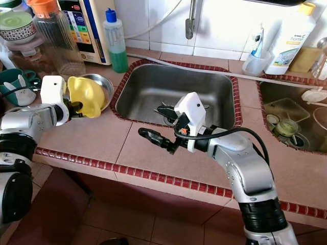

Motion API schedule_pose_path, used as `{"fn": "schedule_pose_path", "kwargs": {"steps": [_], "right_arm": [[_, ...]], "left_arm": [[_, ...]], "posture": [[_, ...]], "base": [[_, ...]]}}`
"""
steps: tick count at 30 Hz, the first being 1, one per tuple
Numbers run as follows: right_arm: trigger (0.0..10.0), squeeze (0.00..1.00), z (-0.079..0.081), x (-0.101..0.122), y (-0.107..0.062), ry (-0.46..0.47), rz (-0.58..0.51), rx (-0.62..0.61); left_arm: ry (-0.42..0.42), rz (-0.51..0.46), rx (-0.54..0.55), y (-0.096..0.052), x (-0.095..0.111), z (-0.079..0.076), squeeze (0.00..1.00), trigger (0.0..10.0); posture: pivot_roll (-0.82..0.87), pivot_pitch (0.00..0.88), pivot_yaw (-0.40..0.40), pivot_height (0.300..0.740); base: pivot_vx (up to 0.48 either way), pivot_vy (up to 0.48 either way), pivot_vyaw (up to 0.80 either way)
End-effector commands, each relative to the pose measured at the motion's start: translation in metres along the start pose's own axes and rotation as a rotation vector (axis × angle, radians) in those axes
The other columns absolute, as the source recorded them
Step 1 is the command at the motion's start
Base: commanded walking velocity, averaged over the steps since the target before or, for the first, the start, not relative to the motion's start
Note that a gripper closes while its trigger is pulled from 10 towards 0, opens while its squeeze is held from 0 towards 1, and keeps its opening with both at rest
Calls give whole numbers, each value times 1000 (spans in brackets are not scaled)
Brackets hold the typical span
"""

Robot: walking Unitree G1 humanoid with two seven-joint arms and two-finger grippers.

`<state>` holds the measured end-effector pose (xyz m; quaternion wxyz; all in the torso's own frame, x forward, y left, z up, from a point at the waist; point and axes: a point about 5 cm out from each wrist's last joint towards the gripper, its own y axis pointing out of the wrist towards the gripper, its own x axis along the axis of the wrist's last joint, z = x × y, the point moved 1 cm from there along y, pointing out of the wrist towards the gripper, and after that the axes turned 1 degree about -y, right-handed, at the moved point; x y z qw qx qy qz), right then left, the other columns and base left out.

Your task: Kitchen organization

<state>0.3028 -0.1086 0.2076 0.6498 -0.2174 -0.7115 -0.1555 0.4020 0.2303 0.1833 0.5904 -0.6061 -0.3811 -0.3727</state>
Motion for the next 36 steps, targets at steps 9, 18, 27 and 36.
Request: {"fn": "schedule_pose_path", "kwargs": {"steps": [9,18,27,36], "right_arm": [[10000,0,-1,3,4,-15,-10,7],[10000,0,-3,4,6,-16,-12,10],[10000,0,-4,4,8,-16,-18,12],[10000,0,-5,7,12,-9,-40,-8]], "left_arm": [[1,48,61,-4,-15,19,0,0],[-2,53,90,-6,-19,27,0,0],[-6,22,133,-13,-18,41,0,0],[-48,-170,97,-15,7,15,0,0]], "posture": [[51,105,42,740],[57,101,35,740],[64,97,29,740],[52,101,25,740]], "base": [[0,0,0],[0,0,0],[0,0,0],[0,0,0]]}}
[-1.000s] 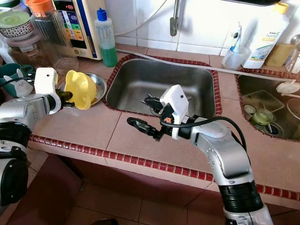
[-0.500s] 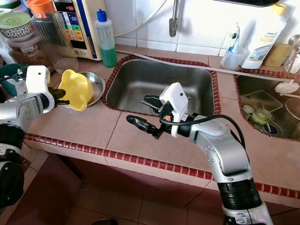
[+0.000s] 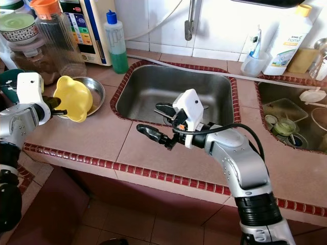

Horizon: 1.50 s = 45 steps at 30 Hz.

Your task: Kitchen organization

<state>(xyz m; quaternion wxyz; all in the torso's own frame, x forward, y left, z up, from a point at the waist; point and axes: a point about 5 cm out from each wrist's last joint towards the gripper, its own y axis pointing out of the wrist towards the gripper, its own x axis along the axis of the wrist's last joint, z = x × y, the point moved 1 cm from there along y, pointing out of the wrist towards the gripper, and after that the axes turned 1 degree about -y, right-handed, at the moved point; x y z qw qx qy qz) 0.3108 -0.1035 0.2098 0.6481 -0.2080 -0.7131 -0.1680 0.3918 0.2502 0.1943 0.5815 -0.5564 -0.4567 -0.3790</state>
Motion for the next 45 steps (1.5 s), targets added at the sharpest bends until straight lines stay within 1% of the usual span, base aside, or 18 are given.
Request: {"fn": "schedule_pose_path", "kwargs": {"steps": [1,2,3,5,8,9,11,16,21,22,28,30,36,37,38,39,40,45], "right_arm": [[10000,0,-1,5,4,-12,-12,-5],[10000,0,-1,5,4,-12,-12,-5],[10000,0,-2,6,4,-9,-18,-19],[10000,0,-5,7,5,-2,-29,-40],[10000,0,-10,10,7,17,-56,-88],[10000,0,-16,11,8,46,-79,-136],[10000,0,-18,12,9,58,-87,-153],[10000,0,-30,14,12,197,-147,-250],[10000,0,-31,16,18,319,-189,-244],[10000,0,-31,16,18,319,-189,-244],[10000,0,-33,21,37,322,-209,-260],[10000,0,-35,22,41,303,-202,-283],[10000,0,-46,20,48,242,-168,-396],[9137,0,-49,18,49,228,-152,-421],[9137,0,-50,17,49,217,-142,-438],[3686,0,-52,16,49,207,-134,-457],[0,0,-56,15,49,205,-129,-487],[0,0,-64,18,48,178,-141,-548]], "left_arm": [[5,-46,-7,-1,3,-8,0,0],[5,-46,-7,-1,3,-8,0,0],[32,-99,-26,-2,10,-17,0,0],[72,-138,-44,-4,17,-27,0,0],[92,-219,-72,-7,27,-41,0,0],[102,-267,-96,-10,33,-50,0,0],[109,-279,-104,-10,35,-53,0,0],[132,-337,-155,-13,40,-74,0,0],[122,-384,-205,-15,46,-96,0,588],[122,-384,-205,-15,46,-96,0,588],[139,-436,-309,-22,48,-135,0,1490],[148,-450,-334,-25,49,-143,0,1608],[158,-452,-369,-29,42,-154,0,2196],[160,-453,-371,-30,41,-155,0,2235],[161,-455,-372,-30,41,-155,0,2235],[161,-456,-373,-31,41,-156,0,2275],[159,-456,-377,-32,40,-157,0,2314],[167,-467,-390,-37,38,-159,0,2471]], "posture": [[50,102,26,740],[50,102,26,740],[47,102,26,740],[45,104,26,740],[41,108,25,740],[42,108,24,740],[42,110,24,740],[40,111,26,740],[33,112,26,740],[33,112,26,740],[26,112,28,740],[28,114,29,740],[30,117,30,740],[30,117,30,740],[31,117,30,740],[31,117,30,740],[34,119,28,740],[36,119,27,740]], "base": [[0,0,0],[0,0,0],[0,0,0],[0,0,0],[0,0,0],[0,0,0],[0,0,0],[0,0,0],[0,0,0],[0,0,0],[0,0,0],[0,0,0],[0,0,0],[0,0,0],[0,0,0],[0,0,0],[0,0,0],[0,0,0]]}}
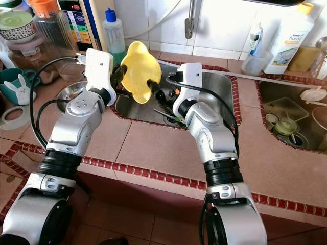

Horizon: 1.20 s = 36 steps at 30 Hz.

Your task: Kitchen organization

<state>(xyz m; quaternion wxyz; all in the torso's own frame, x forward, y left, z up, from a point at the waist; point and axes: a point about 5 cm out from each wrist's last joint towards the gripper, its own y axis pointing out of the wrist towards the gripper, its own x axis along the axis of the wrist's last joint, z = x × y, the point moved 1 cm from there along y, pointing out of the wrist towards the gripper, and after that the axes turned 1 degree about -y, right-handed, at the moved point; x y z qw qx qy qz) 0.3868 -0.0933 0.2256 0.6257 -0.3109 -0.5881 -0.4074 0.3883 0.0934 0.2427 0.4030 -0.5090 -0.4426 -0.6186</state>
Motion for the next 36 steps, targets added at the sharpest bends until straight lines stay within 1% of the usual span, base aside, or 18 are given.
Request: {"fn": "schedule_pose_path", "kwargs": {"steps": [1,2,7,8,14,16,17,18,19,20,21,26,31,35,36], "right_arm": [[0,0,-1,10,4,-31,-37,-27],[0,0,-2,11,6,-41,-42,-45],[0,0,-1,12,11,-31,-53,-60],[0,0,0,12,12,-27,-55,-61],[0,0,1,11,14,-23,-51,-69],[0,0,-1,7,14,-11,-33,-73],[0,0,-2,6,13,-10,-25,-77],[0,0,-3,5,13,-11,-20,-78],[0,0,-3,4,13,-10,-19,-78],[0,0,-4,3,13,-15,-9,-81],[0,0,-6,2,12,-15,1,-87],[0,0,-10,-2,12,-6,30,-102],[0,0,-11,-4,13,8,36,-114],[0,0,-11,-5,13,8,34,-115],[0,0,-11,-5,13,8,34,-115]], "left_arm": [[8,-19,-17,-3,4,-4,0,2431],[8,-18,-20,-4,2,-6,0,2667],[3,-15,-36,-7,-1,-11,0,2941],[10,-13,-41,-7,-2,-12,0,3176],[3,-8,-43,-9,-5,-15,0,3412],[11,-11,-41,-9,-6,-15,0,4039],[11,-12,-40,-9,-7,-15,0,4588],[11,-12,-38,-9,-7,-14,0,4902],[13,-11,-36,-9,-8,-14,0,4902],[22,-12,-32,-9,-8,-13,0,7961],[40,-18,-28,-9,-8,-12,0,10000],[69,-30,-20,-9,-8,-10,0,10000],[49,-15,-10,-10,-15,-6,0,10000],[50,-22,-26,-12,-17,-6,0,10000],[40,-28,-32,-13,-17,-6,1000,10000]], "posture": [[36,120,28,740],[36,120,27,740],[38,120,26,740],[38,120,26,740],[33,122,24,740],[33,122,24,740],[32,122,23,740],[31,121,22,740],[31,121,22,740],[31,121,22,740],[31,121,23,740],[32,120,23,740],[35,117,25,740],[37,116,26,740],[37,116,26,740]], "base": [[0,0,0],[0,0,0],[0,0,0],[0,0,0],[0,0,0],[0,0,0],[0,0,0],[0,0,0],[0,0,0],[0,0,0],[0,0,0],[0,0,0],[0,0,0],[0,0,0],[0,0,0]]}}
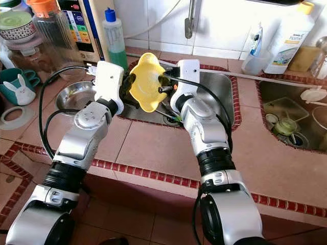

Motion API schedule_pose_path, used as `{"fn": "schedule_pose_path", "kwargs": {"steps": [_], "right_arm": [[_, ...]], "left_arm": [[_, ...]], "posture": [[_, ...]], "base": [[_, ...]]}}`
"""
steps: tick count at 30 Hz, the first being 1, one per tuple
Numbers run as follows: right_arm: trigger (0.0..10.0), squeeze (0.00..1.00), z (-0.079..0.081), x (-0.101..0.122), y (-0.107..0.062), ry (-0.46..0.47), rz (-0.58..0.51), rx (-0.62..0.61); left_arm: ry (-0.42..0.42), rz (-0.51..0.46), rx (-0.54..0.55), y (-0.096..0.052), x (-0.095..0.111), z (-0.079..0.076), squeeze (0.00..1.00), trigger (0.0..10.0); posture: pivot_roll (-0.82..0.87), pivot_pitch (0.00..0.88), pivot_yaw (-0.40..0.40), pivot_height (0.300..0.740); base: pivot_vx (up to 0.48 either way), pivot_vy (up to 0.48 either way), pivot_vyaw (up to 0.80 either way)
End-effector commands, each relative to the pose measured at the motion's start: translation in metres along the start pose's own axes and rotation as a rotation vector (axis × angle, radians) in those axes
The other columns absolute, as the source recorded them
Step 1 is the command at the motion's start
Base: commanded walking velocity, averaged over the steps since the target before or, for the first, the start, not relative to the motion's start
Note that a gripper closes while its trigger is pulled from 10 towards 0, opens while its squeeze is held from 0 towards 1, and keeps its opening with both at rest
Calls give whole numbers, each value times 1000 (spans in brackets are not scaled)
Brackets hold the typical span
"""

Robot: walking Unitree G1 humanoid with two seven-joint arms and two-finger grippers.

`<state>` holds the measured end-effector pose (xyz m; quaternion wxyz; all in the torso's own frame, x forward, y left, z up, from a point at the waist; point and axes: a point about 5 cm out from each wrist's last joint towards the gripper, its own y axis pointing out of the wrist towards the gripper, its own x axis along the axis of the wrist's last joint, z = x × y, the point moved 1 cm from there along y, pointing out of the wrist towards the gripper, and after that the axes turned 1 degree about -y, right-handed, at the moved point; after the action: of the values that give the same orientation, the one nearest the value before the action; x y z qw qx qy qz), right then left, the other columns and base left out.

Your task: Kitchen organization

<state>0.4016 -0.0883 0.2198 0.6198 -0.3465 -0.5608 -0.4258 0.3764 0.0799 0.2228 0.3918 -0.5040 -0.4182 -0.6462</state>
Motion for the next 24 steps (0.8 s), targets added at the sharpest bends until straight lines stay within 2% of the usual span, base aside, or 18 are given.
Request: {"fn": "schedule_pose_path", "kwargs": {"steps": [1,13,18,21,22,24], "right_arm": [[0,0,-8,2,-1,-2,3,-26],[0,0,-12,5,0,-23,-27,-76],[0,0,-18,7,2,-139,-52,-143],[0,0,-19,7,3,-139,-53,-154],[0,0,-20,7,4,-187,-58,-171],[0,0,-20,7,5,-218,-63,-182]], "left_arm": [[-8,-18,29,-4,0,12,1000,10000],[-15,-42,-10,-8,-1,6,1000,10000],[-34,-48,-81,-16,-3,0,1000,10000],[-32,-50,-89,-17,-3,0,1000,10000],[-41,-48,-94,-20,-4,1,1000,10000],[-40,-49,-102,-22,-4,1,1000,10000]], "posture": [[39,116,25,740],[42,119,28,740],[47,122,27,740],[51,123,25,740],[56,125,25,740],[58,126,25,740]], "base": [[0,0,0],[0,0,0],[0,0,0],[0,0,0],[0,0,0],[0,0,0]]}}
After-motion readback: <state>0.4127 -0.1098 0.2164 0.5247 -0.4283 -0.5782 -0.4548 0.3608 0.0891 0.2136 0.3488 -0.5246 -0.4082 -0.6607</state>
